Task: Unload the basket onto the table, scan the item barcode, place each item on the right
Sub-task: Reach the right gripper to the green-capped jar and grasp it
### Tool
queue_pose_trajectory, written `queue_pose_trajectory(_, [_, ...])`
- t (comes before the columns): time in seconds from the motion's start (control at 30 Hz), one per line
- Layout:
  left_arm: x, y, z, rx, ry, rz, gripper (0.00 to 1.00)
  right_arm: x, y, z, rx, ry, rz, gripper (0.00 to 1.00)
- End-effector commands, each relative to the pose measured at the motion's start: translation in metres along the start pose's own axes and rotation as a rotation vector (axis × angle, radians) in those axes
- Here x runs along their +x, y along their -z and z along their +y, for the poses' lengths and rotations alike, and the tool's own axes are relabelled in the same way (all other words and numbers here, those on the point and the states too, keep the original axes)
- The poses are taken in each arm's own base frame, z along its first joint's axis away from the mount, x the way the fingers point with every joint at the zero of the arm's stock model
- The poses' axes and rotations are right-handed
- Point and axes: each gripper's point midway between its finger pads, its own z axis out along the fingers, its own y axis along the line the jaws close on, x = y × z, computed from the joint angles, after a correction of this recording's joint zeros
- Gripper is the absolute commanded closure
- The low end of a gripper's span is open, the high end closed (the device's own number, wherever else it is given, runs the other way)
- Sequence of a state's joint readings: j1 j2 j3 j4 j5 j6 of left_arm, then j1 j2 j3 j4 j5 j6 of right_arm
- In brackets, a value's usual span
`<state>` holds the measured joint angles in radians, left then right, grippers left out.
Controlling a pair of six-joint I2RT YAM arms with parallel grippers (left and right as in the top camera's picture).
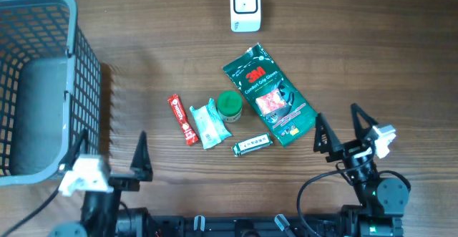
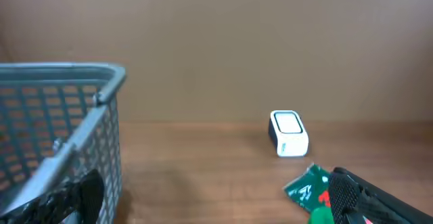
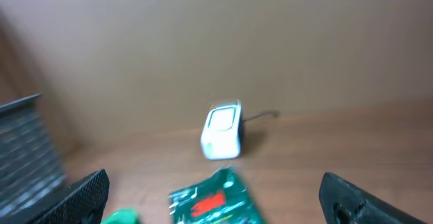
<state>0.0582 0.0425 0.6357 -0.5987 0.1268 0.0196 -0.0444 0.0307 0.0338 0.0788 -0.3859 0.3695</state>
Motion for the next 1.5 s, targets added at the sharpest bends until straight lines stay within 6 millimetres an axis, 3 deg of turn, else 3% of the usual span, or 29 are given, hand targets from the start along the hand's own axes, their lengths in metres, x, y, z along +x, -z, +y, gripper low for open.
queue_pose_trajectory(0.0, [0.026, -0.010, -0.005, 0.043, 0.030, 0.059, 0.00, -0.028, 0.000, 0.027, -0.061, -0.039, 0.083, 0.00])
queue_pose_trajectory(0.17, [0.048, -0.018, -0.011, 0.084, 0.039, 0.112, 0.00, -0.060, -0.025, 0.028, 0.024, -0.068, 0.330, 0.00])
queue_pose_trajectory(0.27, [0.069, -0.023, -0.009, 0.077, 0.065, 0.165, 0.00, -0.067, -0.051, 0.025, 0.083, -0.185, 0.532, 0.00])
queue_pose_trajectory(0.4, [0.105, -0.026, 0.027, -0.156, 0.306, 0.240, 0.00, -0.056, -0.091, 0.066, -0.149, -0.354, 0.771, 0.00])
queue_pose_trajectory(0.5, [0.128, -0.027, 0.036, -0.221, 0.358, 0.289, 0.00, -0.021, -0.120, 0.073, -0.286, -0.559, 0.912, 0.00])
queue_pose_trajectory(0.57, [0.137, -0.023, 0.043, -0.273, 0.388, 0.313, 0.00, -0.001, -0.139, 0.079, -0.321, -0.584, 0.943, 0.00])
queue_pose_trajectory(0.67, [0.151, -0.008, 0.070, -0.477, 0.491, 0.318, 0.00, 0.046, -0.162, 0.085, -0.097, -0.491, 0.991, 0.01])
queue_pose_trajectory(0.77, [0.155, -0.005, 0.074, -0.507, 0.485, 0.330, 0.00, 0.072, -0.169, 0.090, 0.215, -0.280, 0.933, 0.00])
queue_pose_trajectory(0.83, [0.157, -0.003, 0.074, -0.510, 0.484, 0.341, 0.00, 0.078, -0.167, 0.096, 0.273, -0.217, 0.908, 0.00])
queue_pose_trajectory(0.87, [0.160, -0.002, 0.074, -0.513, 0.483, 0.354, 0.00, 0.083, -0.164, 0.118, 0.161, -0.172, 0.945, 0.00])
queue_pose_trajectory(0.97, [0.165, 0.001, 0.074, -0.519, 0.480, 0.376, 0.00, 0.077, -0.177, 0.132, 0.082, -0.155, 0.891, 0.01])
queue_pose_trajectory(1.03, [0.168, 0.003, 0.074, -0.524, 0.478, 0.392, 0.00, 0.082, -0.180, 0.124, 0.175, -0.242, 0.878, 0.00])
queue_pose_trajectory(1.13, [0.176, 0.007, 0.073, -0.535, 0.473, 0.430, 0.00, 0.106, -0.185, 0.112, 0.288, -0.318, 0.915, 0.03])
queue_pose_trajectory(1.4, [0.178, 0.009, 0.073, -0.537, 0.472, 0.439, 0.00, 0.130, -0.201, 0.126, 0.463, -0.281, 1.167, 0.04])
queue_pose_trajectory(1.47, [0.178, 0.009, 0.073, -0.537, 0.472, 0.439, 0.00, 0.150, -0.194, 0.126, 0.520, -0.319, 1.247, 0.04])
